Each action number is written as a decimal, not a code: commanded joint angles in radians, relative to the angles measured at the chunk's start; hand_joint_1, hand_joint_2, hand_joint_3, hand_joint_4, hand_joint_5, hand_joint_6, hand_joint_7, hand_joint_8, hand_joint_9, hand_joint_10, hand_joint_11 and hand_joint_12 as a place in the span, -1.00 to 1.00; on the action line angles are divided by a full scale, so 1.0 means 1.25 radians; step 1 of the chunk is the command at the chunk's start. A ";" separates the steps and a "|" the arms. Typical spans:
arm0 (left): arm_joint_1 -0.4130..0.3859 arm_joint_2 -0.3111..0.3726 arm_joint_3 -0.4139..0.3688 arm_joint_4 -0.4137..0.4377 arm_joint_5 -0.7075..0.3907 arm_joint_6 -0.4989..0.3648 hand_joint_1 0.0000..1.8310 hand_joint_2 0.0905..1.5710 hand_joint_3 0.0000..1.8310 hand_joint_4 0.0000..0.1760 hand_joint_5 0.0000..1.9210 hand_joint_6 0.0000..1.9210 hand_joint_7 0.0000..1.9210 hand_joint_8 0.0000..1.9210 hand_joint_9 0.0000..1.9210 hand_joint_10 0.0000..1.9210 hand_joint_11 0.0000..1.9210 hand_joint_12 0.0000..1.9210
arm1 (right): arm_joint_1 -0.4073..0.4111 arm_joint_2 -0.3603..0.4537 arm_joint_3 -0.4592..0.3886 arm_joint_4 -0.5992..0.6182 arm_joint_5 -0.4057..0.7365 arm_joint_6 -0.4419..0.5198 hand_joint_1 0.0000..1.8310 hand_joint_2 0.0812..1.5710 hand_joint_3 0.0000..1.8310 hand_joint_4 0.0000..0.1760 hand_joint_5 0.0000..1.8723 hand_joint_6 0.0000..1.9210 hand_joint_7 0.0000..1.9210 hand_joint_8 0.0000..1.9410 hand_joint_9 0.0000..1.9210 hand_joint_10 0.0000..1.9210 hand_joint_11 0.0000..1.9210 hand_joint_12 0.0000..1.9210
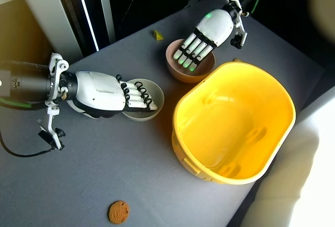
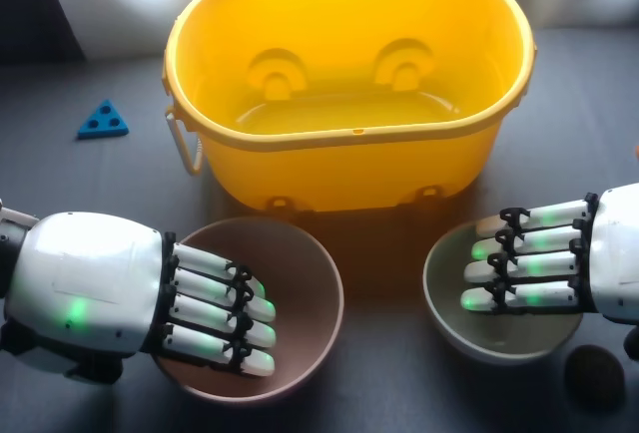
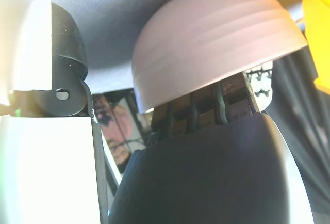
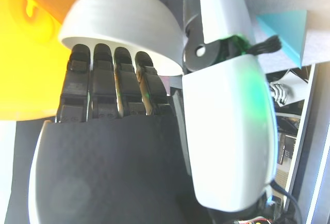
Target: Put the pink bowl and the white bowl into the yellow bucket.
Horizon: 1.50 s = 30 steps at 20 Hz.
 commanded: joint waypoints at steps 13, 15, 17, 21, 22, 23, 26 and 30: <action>0.008 -0.006 0.004 -0.043 -0.043 0.022 0.46 0.20 -1.00 -1.00 -0.83 -1.00 -0.85 -1.00 -0.88 -1.00 -1.00 -0.35 | 0.007 -0.007 0.008 0.032 0.052 -0.027 0.32 0.21 -1.00 -1.00 -1.00 -1.00 -1.00 -1.00 -1.00 -1.00 -1.00 -1.00; 0.008 -0.005 0.004 -0.043 -0.043 0.022 0.47 0.20 -1.00 -1.00 -0.83 -1.00 -0.85 -1.00 -0.88 -1.00 -1.00 -0.32 | 0.014 -0.007 0.007 0.032 0.052 -0.027 0.33 0.19 -1.00 -1.00 -1.00 -1.00 -1.00 -1.00 -1.00 -1.00 -1.00 -1.00; 0.008 -0.005 0.004 -0.043 -0.042 0.023 0.42 0.21 -0.99 -1.00 -0.83 -1.00 -0.84 -1.00 -0.88 -1.00 -1.00 -0.35 | 0.018 -0.007 0.007 0.032 0.052 -0.027 0.34 0.20 -1.00 -1.00 -1.00 -1.00 -1.00 -1.00 -1.00 -1.00 -1.00 -1.00; 0.011 -0.004 0.001 -0.043 -0.041 0.030 0.44 0.26 -0.98 -1.00 -0.80 -0.99 -0.81 -0.99 -0.85 -0.99 -1.00 -0.24 | 0.017 -0.007 0.007 0.031 0.052 -0.027 0.30 0.24 -0.99 -1.00 -0.97 -0.99 -1.00 -1.00 -1.00 -1.00 -0.99 -1.00; 0.013 -0.004 0.000 -0.043 -0.040 0.030 0.47 0.32 -0.97 -1.00 -0.75 -0.98 -0.74 -0.98 -0.79 -0.97 -1.00 -0.13 | 0.018 -0.006 0.007 0.031 0.052 -0.027 0.33 0.27 -1.00 -1.00 -0.93 -0.99 -0.98 -0.98 -1.00 -1.00 -1.00 -0.83; 0.014 -0.003 -0.001 -0.043 -0.040 0.031 0.44 0.38 -0.98 -1.00 -0.68 -0.98 -0.66 -0.99 -0.71 -0.97 -1.00 -0.01 | 0.018 -0.006 0.007 0.031 0.052 -0.027 0.31 0.31 -1.00 -1.00 -0.87 -0.99 -0.91 -0.98 -0.96 -0.99 -1.00 -0.70; 0.014 -0.003 -0.001 -0.043 -0.039 0.033 0.31 0.46 -0.99 -1.00 -0.55 -0.98 -0.52 -0.99 -0.58 -0.97 -1.00 0.17 | 0.020 -0.006 0.007 0.031 0.052 -0.027 0.31 0.34 -1.00 -1.00 -0.70 -0.98 -0.73 -0.99 -0.80 -0.97 -1.00 -0.29; 0.014 -0.003 -0.002 -0.043 -0.039 0.035 0.25 0.54 -1.00 -1.00 -0.29 -0.97 -0.26 -0.98 -0.29 -0.96 -0.77 0.10 | 0.021 -0.006 0.008 0.026 0.056 -0.027 0.33 0.40 -1.00 -1.00 -0.41 -0.98 -0.46 -0.99 -0.52 -0.97 -1.00 0.22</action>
